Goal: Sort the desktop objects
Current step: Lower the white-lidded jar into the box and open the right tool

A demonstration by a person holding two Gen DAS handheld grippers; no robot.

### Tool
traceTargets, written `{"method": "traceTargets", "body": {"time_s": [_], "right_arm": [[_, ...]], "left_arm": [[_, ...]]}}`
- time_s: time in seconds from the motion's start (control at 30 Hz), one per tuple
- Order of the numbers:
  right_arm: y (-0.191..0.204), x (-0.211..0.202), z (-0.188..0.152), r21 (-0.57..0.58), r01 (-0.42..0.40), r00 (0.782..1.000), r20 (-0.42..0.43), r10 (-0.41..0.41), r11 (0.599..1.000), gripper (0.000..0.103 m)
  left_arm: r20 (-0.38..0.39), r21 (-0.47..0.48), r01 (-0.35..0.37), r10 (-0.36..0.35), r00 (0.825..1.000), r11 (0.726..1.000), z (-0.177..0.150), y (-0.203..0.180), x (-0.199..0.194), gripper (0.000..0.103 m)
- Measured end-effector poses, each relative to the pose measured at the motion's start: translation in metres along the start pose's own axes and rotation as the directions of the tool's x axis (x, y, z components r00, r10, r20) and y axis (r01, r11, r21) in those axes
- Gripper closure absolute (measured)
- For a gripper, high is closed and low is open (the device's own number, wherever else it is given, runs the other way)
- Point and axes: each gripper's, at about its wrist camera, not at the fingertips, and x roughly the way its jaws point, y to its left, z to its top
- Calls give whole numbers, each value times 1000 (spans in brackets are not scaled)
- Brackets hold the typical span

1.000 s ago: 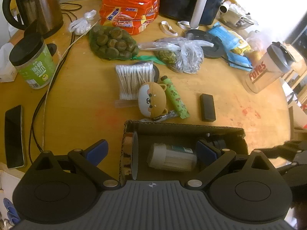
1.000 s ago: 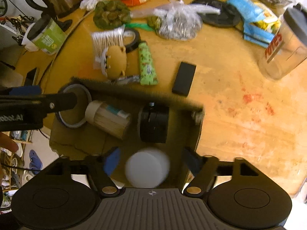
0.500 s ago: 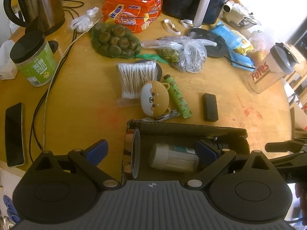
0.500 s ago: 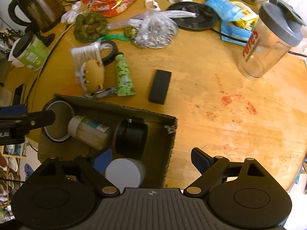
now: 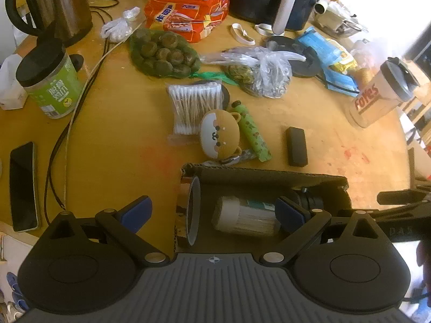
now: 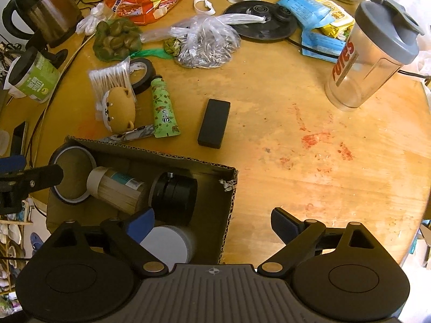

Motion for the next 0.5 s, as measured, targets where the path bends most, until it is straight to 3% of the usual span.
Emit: {"method": "traceTargets", "body": {"time_s": [0.5], "right_arm": [[-17,-13,12,49,-3,1000,28,2,999,9]], "left_arm": [[9,51,22,-22,1000,998,1,-9,-8,3]]}}
